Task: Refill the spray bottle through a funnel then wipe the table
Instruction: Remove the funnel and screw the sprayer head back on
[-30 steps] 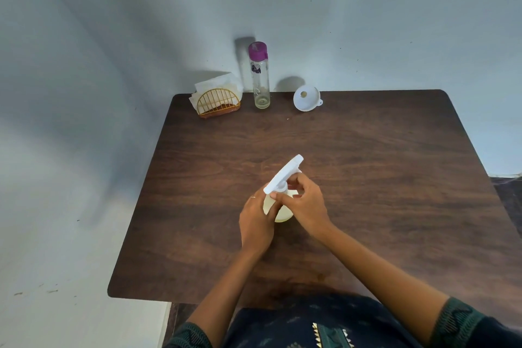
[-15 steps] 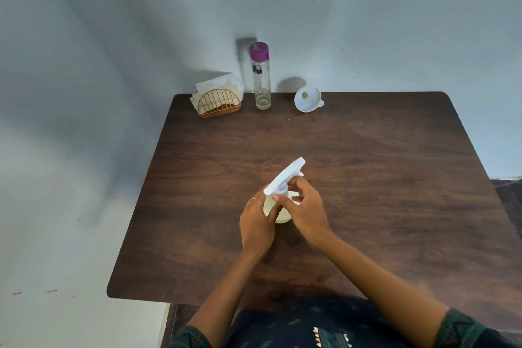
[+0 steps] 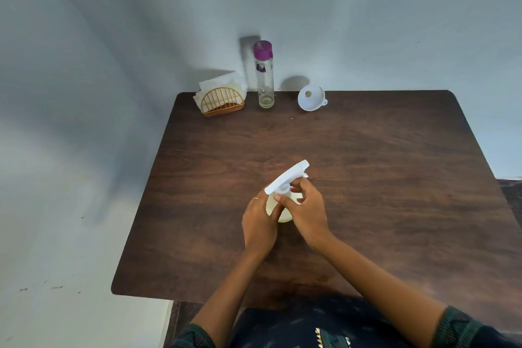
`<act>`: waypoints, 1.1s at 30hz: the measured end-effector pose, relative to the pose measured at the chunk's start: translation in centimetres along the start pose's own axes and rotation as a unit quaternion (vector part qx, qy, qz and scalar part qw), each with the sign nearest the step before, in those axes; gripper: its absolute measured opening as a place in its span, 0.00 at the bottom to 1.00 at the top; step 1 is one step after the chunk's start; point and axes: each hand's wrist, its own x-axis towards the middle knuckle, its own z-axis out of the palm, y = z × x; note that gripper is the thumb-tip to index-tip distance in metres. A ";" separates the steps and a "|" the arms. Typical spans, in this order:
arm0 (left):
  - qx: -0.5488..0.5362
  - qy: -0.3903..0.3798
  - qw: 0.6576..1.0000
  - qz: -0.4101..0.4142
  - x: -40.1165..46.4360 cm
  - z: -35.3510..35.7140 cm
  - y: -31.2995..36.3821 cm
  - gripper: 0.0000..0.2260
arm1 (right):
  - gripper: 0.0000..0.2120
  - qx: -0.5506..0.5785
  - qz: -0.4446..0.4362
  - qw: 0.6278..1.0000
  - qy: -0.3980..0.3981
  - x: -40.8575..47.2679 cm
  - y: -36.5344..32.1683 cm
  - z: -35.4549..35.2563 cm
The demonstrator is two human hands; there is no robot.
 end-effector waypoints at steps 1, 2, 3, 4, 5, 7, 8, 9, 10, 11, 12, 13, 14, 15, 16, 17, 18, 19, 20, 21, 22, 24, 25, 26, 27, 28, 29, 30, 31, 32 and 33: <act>0.001 -0.001 1.000 -0.001 0.0 0.0 0.0 0.14 | 0.18 0.009 0.001 1.000 0.009 0.0 -0.1 0.1; 0.001 -0.003 1.000 -0.004 0.0 0.0 0.0 0.14 | 0.18 0.011 0.002 1.000 0.011 0.1 -0.1 0.1; 0.002 -0.003 1.000 -0.006 0.0 0.0 0.0 0.14 | 0.19 0.007 0.002 1.000 0.003 0.1 -0.1 0.0; 0.003 -0.002 1.000 -0.009 0.0 0.1 -0.1 0.15 | 0.20 -0.005 0.003 1.000 -0.012 0.3 0.1 -0.2; 0.000 0.001 1.000 -0.009 0.0 0.2 -0.1 0.15 | 0.21 -0.023 0.001 0.999 -0.034 0.4 0.4 -0.4; -0.005 0.006 1.000 -0.009 0.0 0.3 -0.2 0.15 | 0.20 -0.050 -0.005 0.996 -0.071 0.4 0.9 -0.7; -0.006 0.007 1.000 -0.006 0.0 0.3 -0.1 0.15 | 0.19 -0.049 -0.005 0.996 -0.076 0.3 1.1 -0.7; -0.006 0.009 1.000 -0.001 0.0 0.2 -0.1 0.15 | 0.18 -0.045 -0.005 0.997 -0.069 0.2 1.0 -0.6; -0.008 0.011 1.000 0.002 -0.1 0.1 0.0 0.15 | 0.17 -0.041 -0.007 0.998 -0.053 0.1 0.9 -0.5; -0.011 0.014 1.000 0.003 -0.1 0.1 0.2 0.17 | 0.17 -0.040 -0.009 0.999 -0.032 0.0 0.6 -0.5; -0.014 0.016 1.000 0.000 -0.2 0.0 0.3 0.19 | 0.16 -0.038 -0.011 0.999 -0.013 0.0 0.3 -0.3; -0.016 0.019 1.000 0.000 -0.2 0.0 0.4 0.23 | 0.16 -0.037 -0.015 0.999 0.004 0.1 0.1 -0.2; -0.018 0.021 1.000 -0.001 -0.2 0.0 0.5 0.25 | 0.16 -0.035 -0.016 0.999 0.018 0.1 0.1 -0.1; -0.017 0.022 1.000 0.000 -0.2 0.1 0.5 0.26 | 0.16 -0.035 -0.015 0.999 0.027 0.0 0.1 -0.1; -0.014 0.023 1.000 0.001 -0.2 0.1 0.5 0.26 | 0.16 -0.035 -0.012 0.999 0.035 -0.1 0.1 0.1; -0.011 0.023 1.000 0.003 -0.2 0.2 0.5 0.25 | 0.16 -0.034 -0.008 0.999 0.042 -0.1 0.2 0.2; -0.011 0.024 1.000 0.004 -0.3 0.2 0.5 0.24 | 0.17 -0.032 -0.004 0.998 0.051 -0.2 0.2 0.3; -0.014 0.026 1.000 0.004 -0.3 0.2 0.5 0.23 | 0.17 -0.032 0.001 0.998 0.059 -0.3 0.2 0.4; -0.019 0.028 0.999 0.002 -0.3 0.2 0.6 0.22 | 0.18 -0.033 0.004 0.997 0.067 -0.3 0.2 0.5; -0.023 0.029 0.999 0.000 -0.3 0.2 0.7 0.21 | 0.18 -0.035 0.007 0.997 0.071 -0.3 0.2 0.6; -0.025 0.029 0.999 -0.003 -0.3 0.3 0.7 0.20 | 0.18 -0.034 0.011 0.997 0.074 -0.3 0.3 0.8; -0.028 0.026 0.999 -0.009 -0.4 0.3 0.9 0.19 | 0.18 -0.027 0.024 0.996 0.077 -0.2 0.5 0.9; -0.031 0.025 0.999 -0.012 -0.4 0.3 0.9 0.19 | 0.19 -0.026 0.028 0.996 0.078 -0.2 0.6 1.0; -0.031 0.026 0.999 -0.014 -0.4 0.3 0.9 0.20 | 0.19 -0.030 0.028 0.996 0.080 -0.2 0.6 1.0; -0.030 0.028 0.999 -0.014 -0.4 0.3 0.8 0.20 | 0.18 -0.035 0.024 0.996 0.082 -0.3 0.5 1.0; -0.027 0.028 0.999 -0.012 -0.3 0.3 0.8 0.20 | 0.18 -0.038 0.021 0.996 0.083 -0.3 0.5 1.0; -0.024 0.028 0.999 -0.010 -0.3 0.3 0.8 0.20 | 0.18 -0.041 0.019 0.996 0.083 -0.4 0.3 1.0; -0.021 0.028 0.999 -0.009 -0.2 0.2 0.8 0.19 | 0.18 -0.044 0.016 0.996 0.082 -0.5 0.2 1.1; -0.017 0.027 0.999 -0.004 -0.1 0.1 0.9 0.19 | 0.17 -0.043 0.013 0.996 0.077 -0.6 0.1 1.0; -0.015 0.026 1.000 -0.001 0.0 0.0 0.9 0.18 | 0.17 -0.034 0.012 0.997 0.068 -0.8 -0.1 0.9; -0.015 0.026 1.000 0.002 0.1 -0.1 0.9 0.18 | 0.17 -0.016 0.014 0.998 0.058 -0.9 -0.2 0.7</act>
